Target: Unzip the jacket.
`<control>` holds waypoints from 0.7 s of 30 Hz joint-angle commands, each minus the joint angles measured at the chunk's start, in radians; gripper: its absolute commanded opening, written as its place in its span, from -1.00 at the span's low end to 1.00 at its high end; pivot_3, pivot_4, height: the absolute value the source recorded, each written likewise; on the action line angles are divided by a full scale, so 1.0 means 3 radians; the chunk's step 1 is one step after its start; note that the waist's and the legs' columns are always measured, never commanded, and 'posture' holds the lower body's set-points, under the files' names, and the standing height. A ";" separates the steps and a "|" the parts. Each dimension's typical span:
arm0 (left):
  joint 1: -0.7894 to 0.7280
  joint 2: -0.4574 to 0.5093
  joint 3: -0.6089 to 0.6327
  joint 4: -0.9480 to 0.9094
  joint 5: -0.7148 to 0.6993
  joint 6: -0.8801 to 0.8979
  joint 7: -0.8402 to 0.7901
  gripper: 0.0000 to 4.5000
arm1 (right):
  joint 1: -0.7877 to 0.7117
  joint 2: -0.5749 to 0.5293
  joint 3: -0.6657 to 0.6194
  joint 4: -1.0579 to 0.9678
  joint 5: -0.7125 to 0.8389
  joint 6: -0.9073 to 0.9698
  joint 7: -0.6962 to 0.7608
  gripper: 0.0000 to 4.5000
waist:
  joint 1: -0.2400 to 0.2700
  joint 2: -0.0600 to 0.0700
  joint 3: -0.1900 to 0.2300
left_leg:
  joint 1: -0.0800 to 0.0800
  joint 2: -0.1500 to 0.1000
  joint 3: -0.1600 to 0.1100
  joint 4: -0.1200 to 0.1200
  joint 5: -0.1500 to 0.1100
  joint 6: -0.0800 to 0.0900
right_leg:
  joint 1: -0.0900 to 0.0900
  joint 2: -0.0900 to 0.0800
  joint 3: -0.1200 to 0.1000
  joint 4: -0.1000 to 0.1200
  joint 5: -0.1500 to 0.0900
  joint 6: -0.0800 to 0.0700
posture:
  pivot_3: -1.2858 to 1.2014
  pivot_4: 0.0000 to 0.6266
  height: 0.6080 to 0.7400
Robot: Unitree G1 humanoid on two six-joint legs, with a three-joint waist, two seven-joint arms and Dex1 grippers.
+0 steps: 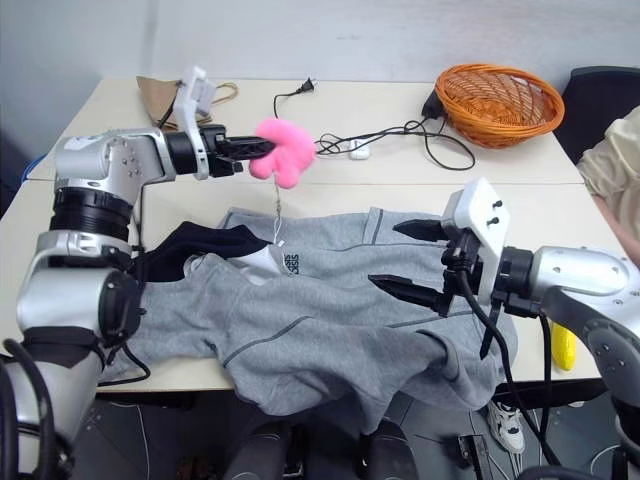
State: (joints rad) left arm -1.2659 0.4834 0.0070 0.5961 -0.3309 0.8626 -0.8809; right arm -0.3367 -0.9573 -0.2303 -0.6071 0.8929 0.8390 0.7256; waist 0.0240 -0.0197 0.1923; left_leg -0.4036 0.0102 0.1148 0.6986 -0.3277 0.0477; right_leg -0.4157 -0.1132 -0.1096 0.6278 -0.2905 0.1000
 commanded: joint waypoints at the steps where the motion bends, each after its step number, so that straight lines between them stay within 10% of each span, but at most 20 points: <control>1: 0.0279 -0.0081 -0.0358 -0.1107 -0.0251 0.0246 -0.0332 -0.99 | 0.0159 -0.0018 -0.0133 -0.0230 -0.0005 -0.0022 -0.0051 1.00 | 0.0000 0.0000 0.0000 | 0.0001 0.0001 0.0000 0.0000 0.0000 0.0000 | 0.0000 0.0000 0.0001 0.0001 0.0000 0.0000 | 0.03 -0.52 1.00; 10: 0.0775 -0.0456 -0.1369 -0.1713 0.0019 0.0033 -0.0375 -0.99 | 0.0816 -0.0021 -0.0430 -0.0526 -0.0038 0.0019 -0.0182 1.00 | 0.0009 0.0002 -0.0001 | 0.0007 0.0002 -0.0004 0.0004 0.0003 0.0003 | 0.0009 -0.0002 0.0019 0.0001 0.0000 0.0000 | 0.03 -0.52 1.00; 21: 0.0830 -0.0291 -0.1174 -0.1765 0.0083 -0.0372 -0.0524 0.50 | 0.1118 -0.0079 -0.0311 -0.0593 -0.0557 -0.0180 -0.0208 1.00 | 0.0004 0.0004 -0.0002 | 0.0006 0.0003 -0.0010 0.0002 0.0003 0.0005 | 0.0009 -0.0006 0.0022 0.0000 0.0000 -0.0002 | 0.03 -0.52 1.00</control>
State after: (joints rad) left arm -1.0080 0.3833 -0.3931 0.1174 -0.2873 0.7750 -1.0181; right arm -0.0017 -0.9616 -0.3194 -0.7736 0.7570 0.8172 0.6558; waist 0.0252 -0.0184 0.1917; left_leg -0.4020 0.0111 0.1116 0.6993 -0.3268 0.0492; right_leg -0.4131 -0.1150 -0.1031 0.6276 -0.2903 0.0996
